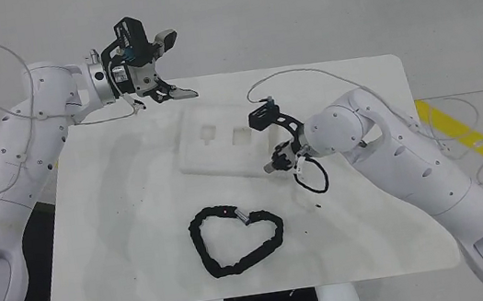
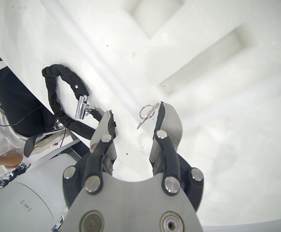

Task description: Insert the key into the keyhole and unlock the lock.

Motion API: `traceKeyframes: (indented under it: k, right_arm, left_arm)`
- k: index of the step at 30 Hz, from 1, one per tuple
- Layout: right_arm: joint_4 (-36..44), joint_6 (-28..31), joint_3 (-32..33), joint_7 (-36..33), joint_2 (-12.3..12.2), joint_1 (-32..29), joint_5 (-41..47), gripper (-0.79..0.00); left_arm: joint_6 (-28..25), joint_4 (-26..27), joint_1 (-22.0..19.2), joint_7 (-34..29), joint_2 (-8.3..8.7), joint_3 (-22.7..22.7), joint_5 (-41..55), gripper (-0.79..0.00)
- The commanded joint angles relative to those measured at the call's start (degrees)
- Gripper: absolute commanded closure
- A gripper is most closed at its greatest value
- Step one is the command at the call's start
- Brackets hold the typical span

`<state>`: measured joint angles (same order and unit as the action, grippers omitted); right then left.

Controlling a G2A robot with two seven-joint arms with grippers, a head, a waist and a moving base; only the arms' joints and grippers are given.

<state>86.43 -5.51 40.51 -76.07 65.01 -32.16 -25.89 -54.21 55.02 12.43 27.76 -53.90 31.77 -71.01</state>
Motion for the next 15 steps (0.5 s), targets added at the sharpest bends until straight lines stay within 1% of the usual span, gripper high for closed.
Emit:
traceKeyframes:
  k: [1,5,10,12,13,15]
  right_arm:
    - [0.03,-0.6,-0.01,-0.12,0.02,-0.03,-0.52,-0.302]
    - [0.02,-1.32,-0.04,0.14,0.16,-0.35,-0.85,-0.231]
    - [-0.39,-1.42,-0.16,0.24,0.39,-0.43,-1.12,-0.089]
    - [-0.59,-1.62,-0.16,0.29,0.49,-0.47,-1.14,-0.012]
    - [-0.68,-1.77,-0.19,0.24,0.53,-0.47,-1.3,0.0]
    - [-0.82,-2.17,-0.25,0.15,0.59,-0.43,-1.81,0.0]
  left_arm:
    - [0.0,0.0,0.0,0.0,0.0,0.0,0.0,-0.785]
    - [0.0,0.0,0.0,0.0,0.0,0.0,0.0,-0.785]
    - [0.0,0.0,0.0,0.0,0.0,0.0,0.0,-0.785]
    - [0.0,0.0,0.0,0.0,0.0,0.0,0.0,-0.785]
    - [0.0,0.0,0.0,0.0,0.0,0.0,0.0,-0.785]
    - [0.0,0.0,0.0,0.0,0.0,0.0,0.0,-0.785]
